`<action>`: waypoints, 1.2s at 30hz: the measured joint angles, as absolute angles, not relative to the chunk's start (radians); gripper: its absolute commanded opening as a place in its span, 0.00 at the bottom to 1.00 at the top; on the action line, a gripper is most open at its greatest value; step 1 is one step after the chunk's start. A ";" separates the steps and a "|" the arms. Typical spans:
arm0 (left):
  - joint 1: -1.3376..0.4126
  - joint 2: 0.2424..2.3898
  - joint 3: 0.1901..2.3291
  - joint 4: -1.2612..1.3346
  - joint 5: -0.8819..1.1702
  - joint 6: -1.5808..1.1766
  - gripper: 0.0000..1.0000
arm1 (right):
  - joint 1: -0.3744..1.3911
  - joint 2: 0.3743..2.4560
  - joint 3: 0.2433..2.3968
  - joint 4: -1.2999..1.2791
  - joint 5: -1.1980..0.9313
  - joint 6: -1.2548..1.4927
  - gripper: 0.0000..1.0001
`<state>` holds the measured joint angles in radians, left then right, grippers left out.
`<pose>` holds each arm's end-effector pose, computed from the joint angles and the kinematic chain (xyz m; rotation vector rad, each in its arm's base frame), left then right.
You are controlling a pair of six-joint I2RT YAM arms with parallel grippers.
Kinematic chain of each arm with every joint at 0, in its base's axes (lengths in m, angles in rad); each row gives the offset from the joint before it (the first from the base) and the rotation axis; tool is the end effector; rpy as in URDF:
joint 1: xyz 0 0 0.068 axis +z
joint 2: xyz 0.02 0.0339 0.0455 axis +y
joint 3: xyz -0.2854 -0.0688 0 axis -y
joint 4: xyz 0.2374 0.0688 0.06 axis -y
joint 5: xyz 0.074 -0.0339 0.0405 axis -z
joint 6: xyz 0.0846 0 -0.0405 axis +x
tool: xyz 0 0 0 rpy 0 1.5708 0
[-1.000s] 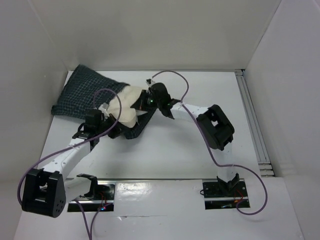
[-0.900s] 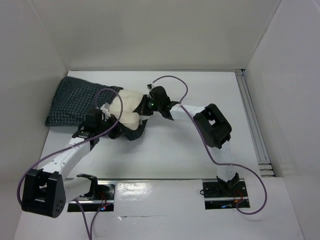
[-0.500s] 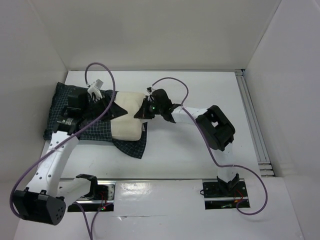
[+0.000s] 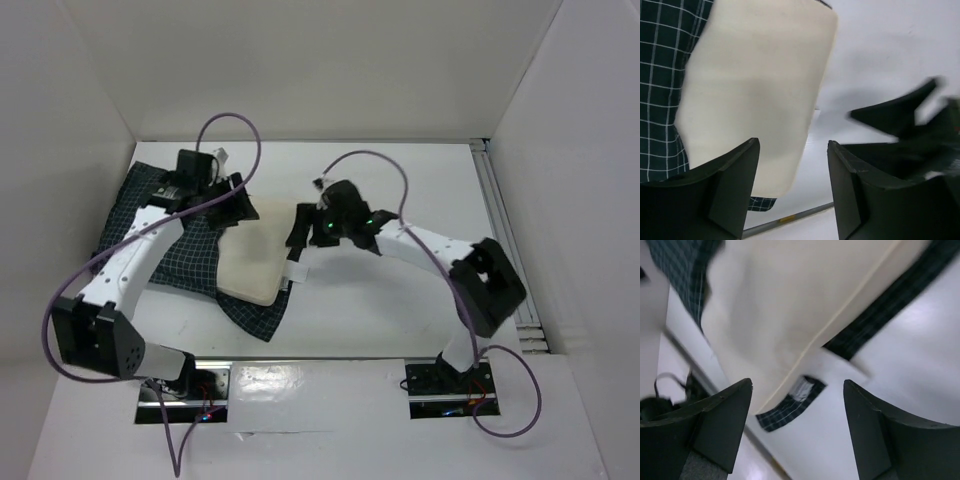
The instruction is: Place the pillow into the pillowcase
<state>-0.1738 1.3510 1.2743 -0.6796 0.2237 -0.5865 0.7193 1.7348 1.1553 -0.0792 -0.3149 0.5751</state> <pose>0.3049 -0.0726 0.3263 -0.3763 2.3626 -0.6317 0.2989 0.2966 0.2207 -0.3592 2.3795 1.0135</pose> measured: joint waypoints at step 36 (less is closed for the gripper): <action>-0.382 1.616 1.692 -0.995 -0.220 -0.495 0.00 | 0.532 1.983 1.352 -0.165 -0.265 0.542 0.83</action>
<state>-0.3820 1.6157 1.6917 -0.9947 -0.2195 -0.4950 0.5323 1.9831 1.3518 -0.1646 -0.2649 0.5415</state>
